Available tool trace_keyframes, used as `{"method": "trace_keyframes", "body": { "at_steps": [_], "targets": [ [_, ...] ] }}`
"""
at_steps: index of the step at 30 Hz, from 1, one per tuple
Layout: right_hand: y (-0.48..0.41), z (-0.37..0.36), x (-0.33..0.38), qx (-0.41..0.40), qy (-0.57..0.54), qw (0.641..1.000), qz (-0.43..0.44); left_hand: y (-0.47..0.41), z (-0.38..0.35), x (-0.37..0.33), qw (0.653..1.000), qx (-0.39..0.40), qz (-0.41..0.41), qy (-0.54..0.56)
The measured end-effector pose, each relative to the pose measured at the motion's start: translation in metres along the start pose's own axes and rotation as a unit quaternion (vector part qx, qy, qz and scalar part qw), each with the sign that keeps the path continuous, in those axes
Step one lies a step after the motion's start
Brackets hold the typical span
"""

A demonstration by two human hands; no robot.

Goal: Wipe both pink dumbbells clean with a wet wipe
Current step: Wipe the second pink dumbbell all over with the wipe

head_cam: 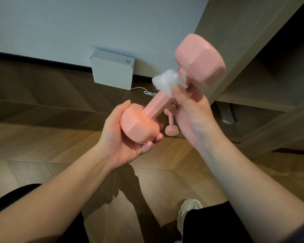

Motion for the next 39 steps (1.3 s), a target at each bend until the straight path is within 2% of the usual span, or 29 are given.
{"method": "trace_keyframes", "body": {
  "at_steps": [4, 7, 10, 12, 18, 25, 32, 39],
  "targets": [
    [0.014, -0.012, -0.027, 0.018, 0.184, 0.981, -0.049, 0.001, 0.004, -0.005, 1.0, -0.002, -0.017, -0.009],
    [0.011, -0.011, -0.02, 0.004, 0.161, 0.986, -0.032, 0.002, 0.002, -0.007, 0.999, 0.012, -0.026, -0.016],
    [0.004, -0.008, -0.004, -0.005, 0.041, 0.999, 0.008, 0.002, -0.001, -0.007, 0.999, 0.008, -0.045, -0.019],
    [0.003, -0.006, -0.006, -0.025, -0.002, 1.0, -0.003, 0.002, -0.002, -0.005, 0.998, 0.001, -0.065, -0.022],
    [0.009, -0.011, -0.037, -0.074, 0.175, 0.979, -0.071, 0.003, 0.004, -0.003, 0.994, -0.045, -0.097, -0.021],
    [0.007, -0.008, -0.031, -0.099, 0.233, 0.966, -0.055, -0.004, 0.007, -0.002, 0.994, -0.059, -0.087, -0.012],
    [0.001, -0.007, -0.031, -0.1, 0.169, 0.98, -0.04, -0.01, 0.004, -0.002, 0.995, -0.048, -0.084, -0.013],
    [0.007, -0.011, -0.042, -0.052, 0.279, 0.957, -0.066, -0.012, 0.003, -0.003, 0.995, -0.047, -0.091, -0.022]
  ]
}}
Point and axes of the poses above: each hand's wrist, its own y-axis away from the middle knuckle, its own z-axis out of the back of the hand, x = y × z, the point moved 2 cm from there along -y, towards the middle knuckle, and after that the axes turned 3 degrees about -z, right-handed, at the moved point
